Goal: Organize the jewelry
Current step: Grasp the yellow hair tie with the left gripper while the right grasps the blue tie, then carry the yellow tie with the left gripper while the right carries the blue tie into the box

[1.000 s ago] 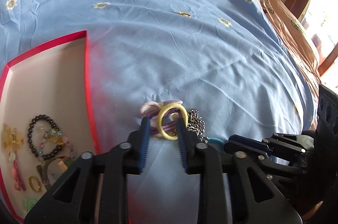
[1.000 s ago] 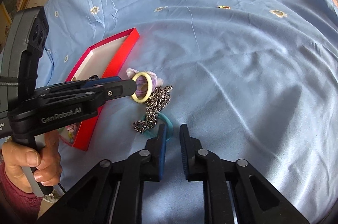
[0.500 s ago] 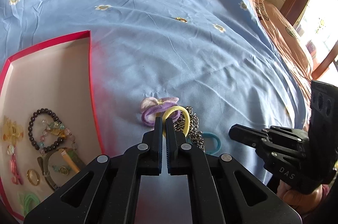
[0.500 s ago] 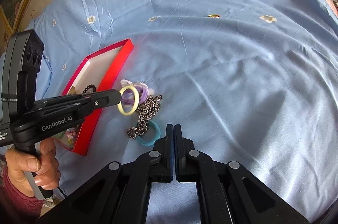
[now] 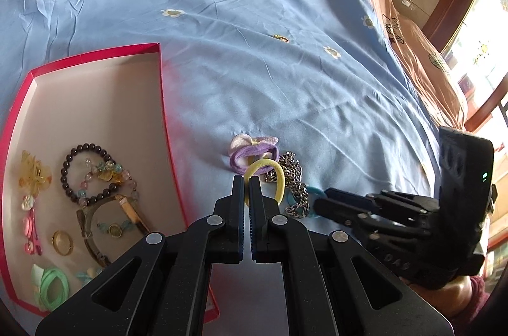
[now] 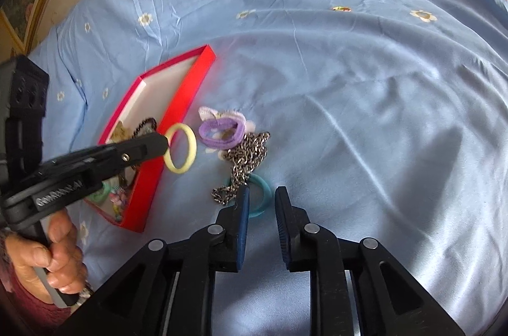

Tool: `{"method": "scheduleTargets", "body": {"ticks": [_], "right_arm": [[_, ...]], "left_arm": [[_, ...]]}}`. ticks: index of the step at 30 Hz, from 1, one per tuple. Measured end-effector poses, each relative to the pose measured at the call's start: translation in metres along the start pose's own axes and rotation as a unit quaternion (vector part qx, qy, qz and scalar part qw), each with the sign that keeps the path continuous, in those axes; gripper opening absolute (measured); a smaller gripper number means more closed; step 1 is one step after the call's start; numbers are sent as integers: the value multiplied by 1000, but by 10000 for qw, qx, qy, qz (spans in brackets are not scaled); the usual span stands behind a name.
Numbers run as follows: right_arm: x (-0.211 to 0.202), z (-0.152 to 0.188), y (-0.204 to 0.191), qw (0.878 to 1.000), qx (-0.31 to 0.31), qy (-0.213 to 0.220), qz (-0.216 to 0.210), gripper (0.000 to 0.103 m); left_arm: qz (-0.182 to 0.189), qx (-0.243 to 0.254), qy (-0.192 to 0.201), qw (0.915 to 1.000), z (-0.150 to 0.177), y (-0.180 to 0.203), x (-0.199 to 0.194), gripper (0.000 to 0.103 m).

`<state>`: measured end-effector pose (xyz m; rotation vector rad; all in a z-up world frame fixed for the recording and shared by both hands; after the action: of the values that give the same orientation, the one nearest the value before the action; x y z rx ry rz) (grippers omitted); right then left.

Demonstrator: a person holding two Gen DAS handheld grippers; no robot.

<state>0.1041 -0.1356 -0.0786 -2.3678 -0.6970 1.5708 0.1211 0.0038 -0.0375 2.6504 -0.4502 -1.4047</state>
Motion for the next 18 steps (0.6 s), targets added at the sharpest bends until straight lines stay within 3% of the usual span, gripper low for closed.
{"method": "scheduleTargets", "body": {"ticks": [3,18], "right_arm": [[1,3,-8,9992,-285,26,278,3],[-57,-10,-30,9965,-382,727,136,2]], "left_arm": [[4,-15,23,10000,3,-1,-5,2],[-71,-322,413,9986,23,-22,-55,2]]}}
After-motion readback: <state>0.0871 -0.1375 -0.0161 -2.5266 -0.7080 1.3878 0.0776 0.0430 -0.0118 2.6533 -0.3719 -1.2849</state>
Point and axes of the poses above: each gripper's, at about its wrist camera, not at the fingertips, and x roughly the way its jaws point, y to its right, z to its underside, the point moved 3 cm from there along x, roughly the way its jaws point, and after that the axes turned 3 degrees about x, right-handed, at the moved point
